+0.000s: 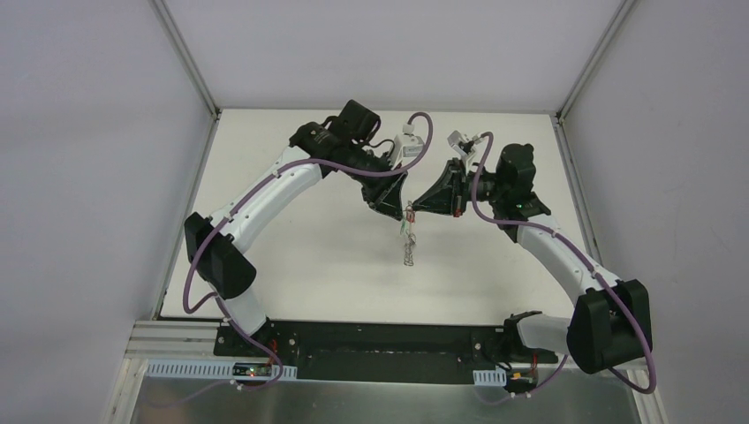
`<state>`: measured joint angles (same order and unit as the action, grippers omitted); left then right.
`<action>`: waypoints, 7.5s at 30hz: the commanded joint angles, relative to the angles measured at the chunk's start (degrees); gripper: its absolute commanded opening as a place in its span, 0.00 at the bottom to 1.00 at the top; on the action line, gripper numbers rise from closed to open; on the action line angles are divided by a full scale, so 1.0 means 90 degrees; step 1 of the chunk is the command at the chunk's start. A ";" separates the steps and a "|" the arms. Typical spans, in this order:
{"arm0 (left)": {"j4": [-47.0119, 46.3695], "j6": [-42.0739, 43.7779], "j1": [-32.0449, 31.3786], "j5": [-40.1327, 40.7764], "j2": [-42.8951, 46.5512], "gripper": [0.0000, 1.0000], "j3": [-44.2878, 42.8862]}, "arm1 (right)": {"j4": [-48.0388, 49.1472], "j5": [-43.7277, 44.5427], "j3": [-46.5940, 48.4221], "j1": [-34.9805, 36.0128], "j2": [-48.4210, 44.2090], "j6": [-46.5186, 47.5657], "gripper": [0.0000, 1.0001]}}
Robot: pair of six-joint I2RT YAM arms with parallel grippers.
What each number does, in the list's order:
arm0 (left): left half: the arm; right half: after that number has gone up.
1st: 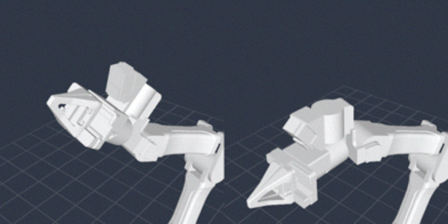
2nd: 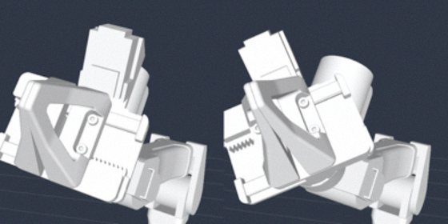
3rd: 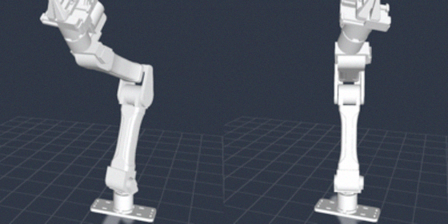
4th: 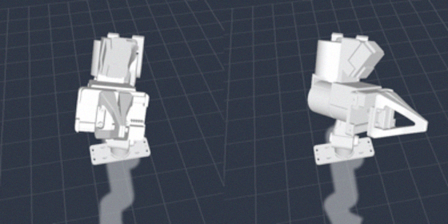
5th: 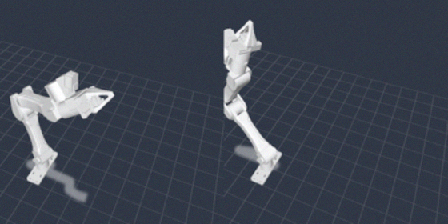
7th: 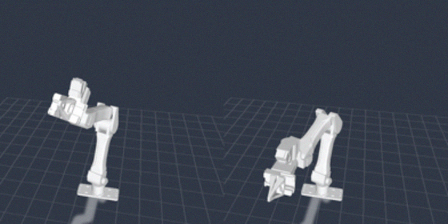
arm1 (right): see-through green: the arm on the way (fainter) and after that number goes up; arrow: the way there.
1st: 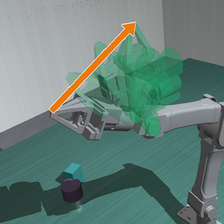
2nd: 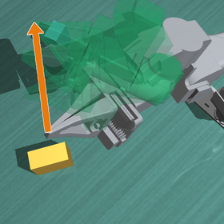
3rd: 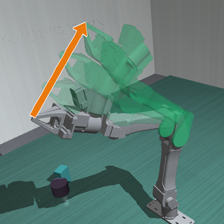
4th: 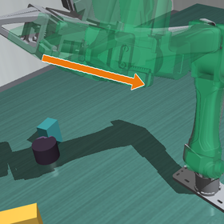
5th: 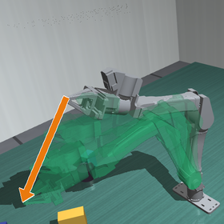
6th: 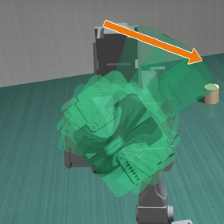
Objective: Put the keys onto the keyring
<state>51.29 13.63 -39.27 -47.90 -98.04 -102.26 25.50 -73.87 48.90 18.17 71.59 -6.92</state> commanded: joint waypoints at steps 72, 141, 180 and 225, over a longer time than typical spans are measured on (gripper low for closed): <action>-0.0953 -0.0301 0.0037 -0.1279 -0.0105 0.11 0.0090 | 0.0585 -0.0106 -0.0034 -0.0121 -0.0042 -0.0120 0.00; -0.5243 -0.3118 0.0388 -0.0996 0.1197 0.00 0.2832 | 0.0849 0.0414 -0.0149 -0.0283 0.0062 -0.0462 0.00; 0.1386 -0.0519 -0.0430 0.0928 -0.0356 0.00 -0.1435 | -0.0224 -0.0163 0.0114 0.0146 -0.0134 0.0621 0.36; 0.1101 -0.1062 -0.0476 0.0488 -0.0562 0.00 -0.1216 | 0.0776 -0.0211 0.0006 0.0390 0.0247 -0.0318 0.15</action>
<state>61.95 3.99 -42.83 -41.67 -103.83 -112.90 29.36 -73.97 47.33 21.21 73.63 -9.74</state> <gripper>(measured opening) 0.011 0.160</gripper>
